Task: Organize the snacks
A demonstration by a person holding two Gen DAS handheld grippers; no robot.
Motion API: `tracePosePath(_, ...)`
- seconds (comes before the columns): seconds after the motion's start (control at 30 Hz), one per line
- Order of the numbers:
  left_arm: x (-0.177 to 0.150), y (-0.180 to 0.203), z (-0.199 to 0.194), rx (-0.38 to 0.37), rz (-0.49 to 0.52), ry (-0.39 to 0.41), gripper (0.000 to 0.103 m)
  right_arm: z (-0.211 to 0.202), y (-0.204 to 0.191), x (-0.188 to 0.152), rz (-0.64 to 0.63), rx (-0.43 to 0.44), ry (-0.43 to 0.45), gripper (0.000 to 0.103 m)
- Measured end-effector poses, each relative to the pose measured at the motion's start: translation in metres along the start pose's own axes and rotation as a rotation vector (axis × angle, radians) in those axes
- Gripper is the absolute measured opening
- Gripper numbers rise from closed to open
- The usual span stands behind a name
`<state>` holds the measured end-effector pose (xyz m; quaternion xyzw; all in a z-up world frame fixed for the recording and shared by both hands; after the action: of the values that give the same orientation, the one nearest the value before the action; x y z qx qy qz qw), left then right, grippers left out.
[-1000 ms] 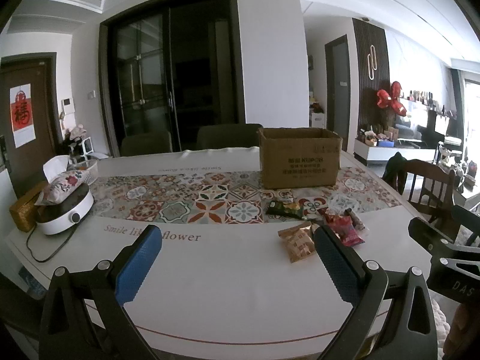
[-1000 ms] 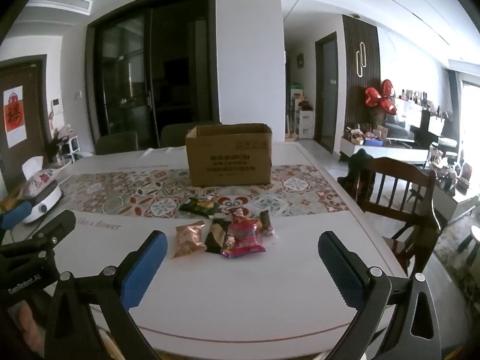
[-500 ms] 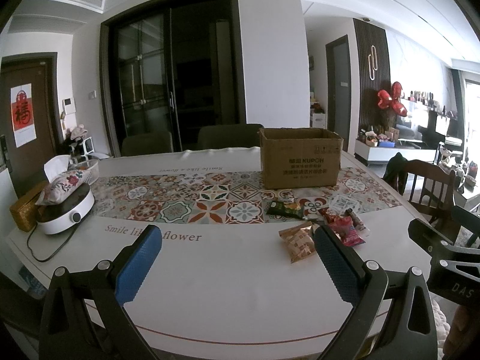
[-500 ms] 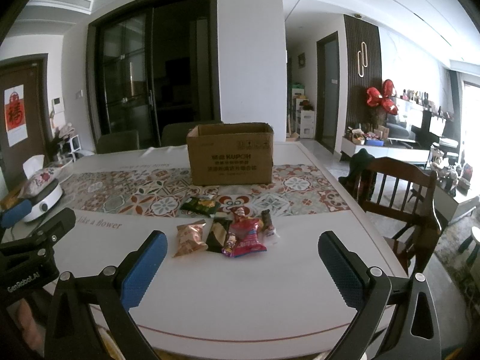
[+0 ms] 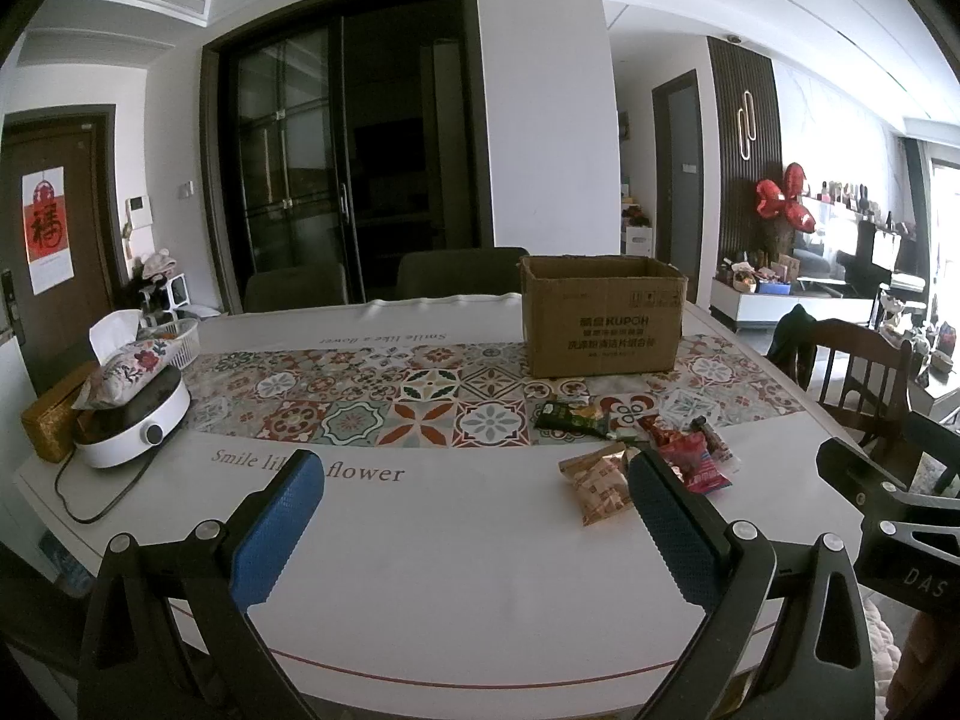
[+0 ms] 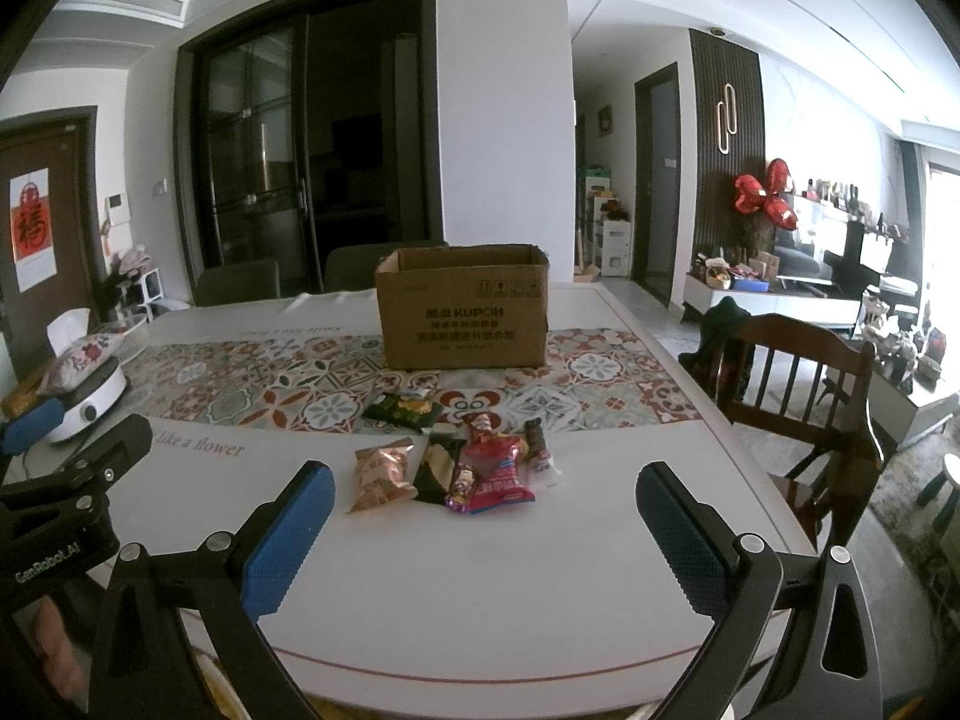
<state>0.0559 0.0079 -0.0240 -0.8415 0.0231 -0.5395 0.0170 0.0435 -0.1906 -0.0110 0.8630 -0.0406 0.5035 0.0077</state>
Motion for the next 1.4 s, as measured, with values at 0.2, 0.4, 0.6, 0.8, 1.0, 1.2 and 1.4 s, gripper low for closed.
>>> tracePosePath(0.2, -0.0001, 0.0002, -0.0001, 0.0, 0.001, 0.001, 0.103, 0.0, 0.0002, -0.0001, 0.0, 0.0, 0.0, 0.102)
tracePosePath(0.4, -0.0002, 0.0005, -0.0001, 0.0, 0.001, 0.001, 0.103, -0.0001, 0.001, -0.0006, 0.0, 0.0, -0.001, 0.102)
tracePosePath(0.6, -0.0001, 0.0004, -0.0001, 0.001, 0.001, 0.001, 0.103, -0.0001, 0.0015, -0.0006, -0.001, 0.001, 0.0, 0.102)
tracePosePath(0.8, -0.0001, 0.0005, -0.0001, 0.001, 0.001, 0.001, 0.103, -0.0003, 0.0016, -0.0007, -0.001, 0.001, -0.001, 0.102)
tracePosePath(1.0, -0.0003, 0.001, -0.0001, 0.001, 0.001, 0.001, 0.103, -0.001, 0.003, -0.001, -0.001, 0.001, 0.0, 0.102)
tracePosePath(1.2, -0.0003, 0.0011, -0.0001, 0.001, 0.002, 0.002, 0.103, -0.0005, 0.0009, -0.0004, -0.002, 0.001, -0.001, 0.102)
tracePosePath(1.4, -0.0001, 0.0006, -0.0004, 0.001, 0.002, 0.001, 0.103, -0.0004, 0.0006, -0.0001, -0.002, 0.0, 0.0, 0.102)
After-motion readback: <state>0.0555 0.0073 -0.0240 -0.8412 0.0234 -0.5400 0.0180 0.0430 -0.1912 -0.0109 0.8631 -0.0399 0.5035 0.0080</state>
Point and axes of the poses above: each gripper's, at about its wrist camera, not at the fingertips, and z roughly the way its jaws point, y to its right, x to its top, the point moved 7 cm from there along z, roughly the way its jaws point
